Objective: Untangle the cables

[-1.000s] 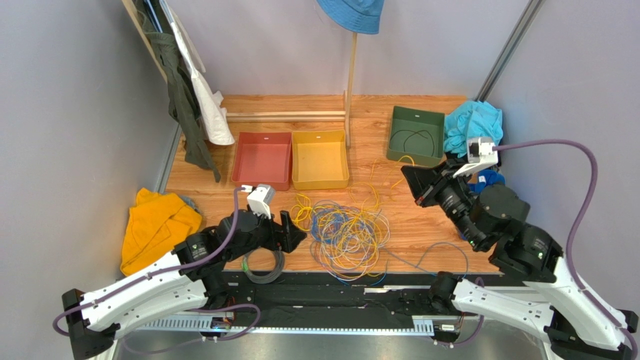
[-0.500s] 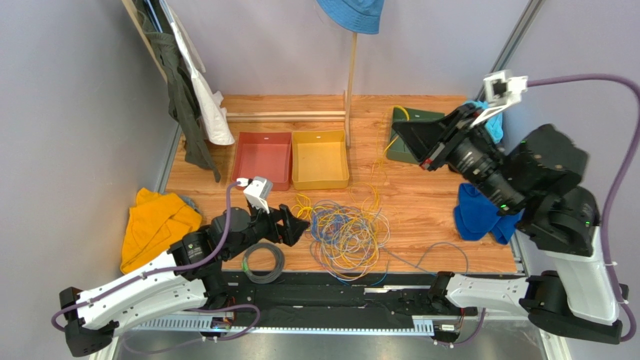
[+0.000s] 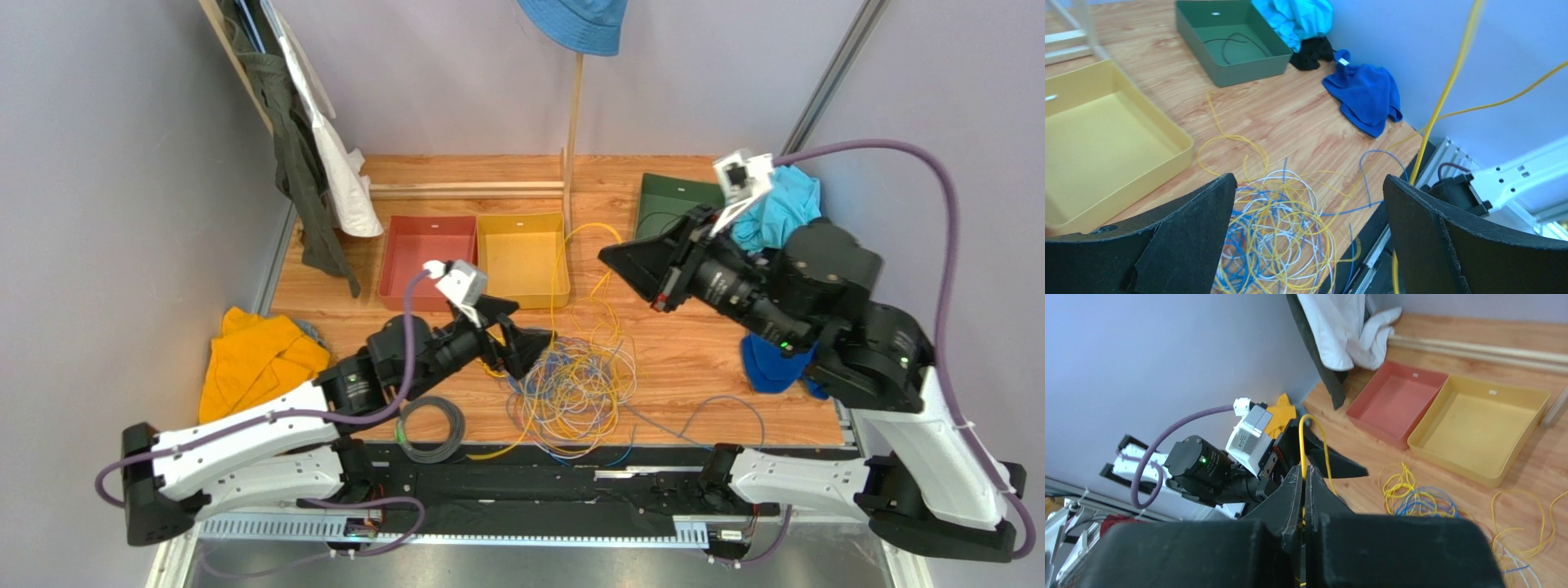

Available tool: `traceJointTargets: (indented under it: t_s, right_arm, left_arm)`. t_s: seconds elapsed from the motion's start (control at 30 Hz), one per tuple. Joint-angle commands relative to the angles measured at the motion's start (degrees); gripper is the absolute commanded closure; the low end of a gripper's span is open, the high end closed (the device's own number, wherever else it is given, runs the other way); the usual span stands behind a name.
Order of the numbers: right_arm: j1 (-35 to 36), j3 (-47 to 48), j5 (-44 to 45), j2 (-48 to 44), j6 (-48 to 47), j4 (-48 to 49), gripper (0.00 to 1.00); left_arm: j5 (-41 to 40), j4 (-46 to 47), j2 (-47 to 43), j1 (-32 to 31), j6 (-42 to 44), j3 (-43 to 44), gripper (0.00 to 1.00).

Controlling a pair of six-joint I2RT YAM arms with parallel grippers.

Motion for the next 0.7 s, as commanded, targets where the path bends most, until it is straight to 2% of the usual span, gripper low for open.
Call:
traceJointTargets:
  t_s: [0.0, 0.2, 0.37, 0.47, 0.67]
  right_arm:
    - [0.4, -2.5, -4.7, -1.1, 2.2, 3.8, 1.00]
    - [0.8, -8.2, -4.7, -3.5, 2.7, 5.0, 1.00]
    - [0.9, -13.4, -4.8, -5.4, 3.2, 7.0, 1.00]
    - [0.9, -14.8, -4.6, -5.9, 3.1, 7.5, 1.00]
    - [0.9, -17.7, -3.3, -6.4, 3.0, 7.9, 1.00]
  left_arm:
    - [0.0, 10.3, 4.8, -3.0, 5.5, 2.9, 0.01]
    - [-3.0, 14.3, 2.3, -3.1, 5.5, 0.4, 0.01]
    - [-3.1, 12.8, 1.2, -3.1, 6.3, 0.7, 0.05]
    - [-4.6, 10.9, 0.8, -3.1, 5.7, 1.5, 0.04]
    - [-0.6, 11.6, -2.3, -3.2, 4.2, 0.6, 0.01]
